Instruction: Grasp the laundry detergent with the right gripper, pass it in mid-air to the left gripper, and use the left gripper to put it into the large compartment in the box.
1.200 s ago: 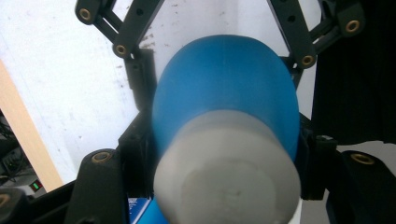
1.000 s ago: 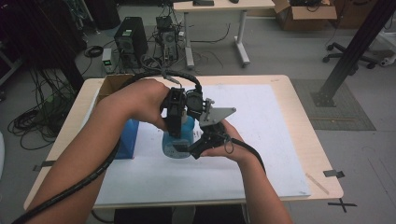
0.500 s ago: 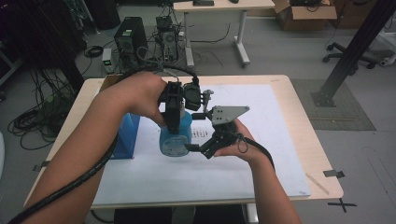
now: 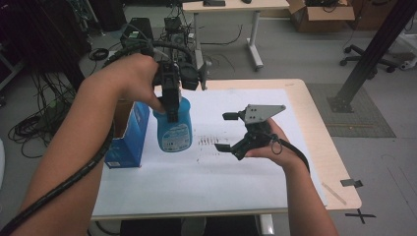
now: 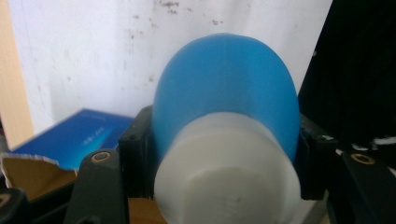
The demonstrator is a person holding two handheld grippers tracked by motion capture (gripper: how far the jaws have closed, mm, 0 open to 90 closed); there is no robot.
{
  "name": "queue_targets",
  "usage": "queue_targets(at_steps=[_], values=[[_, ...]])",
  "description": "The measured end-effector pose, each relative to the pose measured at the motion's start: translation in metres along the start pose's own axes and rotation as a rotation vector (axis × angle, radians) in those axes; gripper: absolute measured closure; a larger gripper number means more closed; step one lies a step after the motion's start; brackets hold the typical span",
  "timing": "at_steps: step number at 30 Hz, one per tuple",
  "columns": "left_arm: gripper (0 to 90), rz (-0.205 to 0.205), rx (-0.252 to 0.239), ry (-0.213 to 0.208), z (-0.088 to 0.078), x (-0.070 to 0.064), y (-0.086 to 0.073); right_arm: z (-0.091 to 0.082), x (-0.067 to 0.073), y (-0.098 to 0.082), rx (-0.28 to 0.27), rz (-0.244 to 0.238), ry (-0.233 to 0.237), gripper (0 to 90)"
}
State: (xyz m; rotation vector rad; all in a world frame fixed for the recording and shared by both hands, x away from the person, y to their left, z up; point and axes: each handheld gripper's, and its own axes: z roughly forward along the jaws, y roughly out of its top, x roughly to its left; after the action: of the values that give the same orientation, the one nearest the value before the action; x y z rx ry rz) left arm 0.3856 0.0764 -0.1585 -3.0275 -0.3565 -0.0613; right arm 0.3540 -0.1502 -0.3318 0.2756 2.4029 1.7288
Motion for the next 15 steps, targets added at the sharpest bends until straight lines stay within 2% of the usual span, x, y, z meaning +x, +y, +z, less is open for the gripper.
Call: queue_targets(at_steps=[1,2,3,4,5,6,7,8,9,10,11,14,15], values=[[38.1,-0.036,-0.014,0.0,-0.007,0.007,-0.006,-0.004,-0.003,0.0,0.004,0.006,-0.013,0.0],[38.1,-0.036,-0.014,0.0,-0.007,0.007,-0.006,-0.004,-0.003,0.0,0.004,0.006,-0.013,0.0],[38.1,-0.057,-0.015,0.0,-0.011,0.01,-0.01,-0.006,-0.005,0.0,0.01,0.005,-0.016,0.0],[38.1,-0.098,-0.03,0.004,-0.02,0.017,-0.018,-0.008,-0.007,-0.001,0.023,0.005,-0.025,0.0],[38.1,-0.098,-0.03,0.004,-0.02,0.017,-0.018,-0.008,-0.007,-0.001,0.023,0.005,-0.025,0.0],[38.1,-0.116,-0.035,0.002,-0.024,0.019,-0.021,-0.01,-0.009,0.0,0.037,0.007,-0.033,0.0],[38.2,-0.176,-0.048,-0.005,-0.031,0.025,-0.028,-0.012,-0.011,0.0,0.039,0.008,-0.038,0.0],[38.2,-0.214,-0.058,-0.006,-0.036,0.03,-0.033,-0.013,-0.011,-0.001,0.038,0.01,-0.038,0.0],[38.2,-0.214,-0.058,-0.006,-0.036,0.03,-0.033,-0.013,-0.011,-0.001,0.038,0.01,-0.038,0.0],[38.1,-0.242,-0.063,-0.004,-0.04,0.033,-0.037,-0.015,-0.013,-0.001,0.046,0.013,-0.047,0.0],[38.2,-0.304,-0.064,0.002,-0.047,0.038,-0.045,-0.015,-0.013,-0.002,0.048,0.013,-0.048,0.0],[38.1,-0.37,-0.061,0.02,-0.056,0.043,-0.056,-0.018,-0.015,-0.003,0.058,0.016,-0.056,0.0],[38.1,-0.41,-0.059,0.021,-0.059,0.044,-0.061,-0.019,-0.016,-0.003,0.06,0.015,-0.059,0.0]])
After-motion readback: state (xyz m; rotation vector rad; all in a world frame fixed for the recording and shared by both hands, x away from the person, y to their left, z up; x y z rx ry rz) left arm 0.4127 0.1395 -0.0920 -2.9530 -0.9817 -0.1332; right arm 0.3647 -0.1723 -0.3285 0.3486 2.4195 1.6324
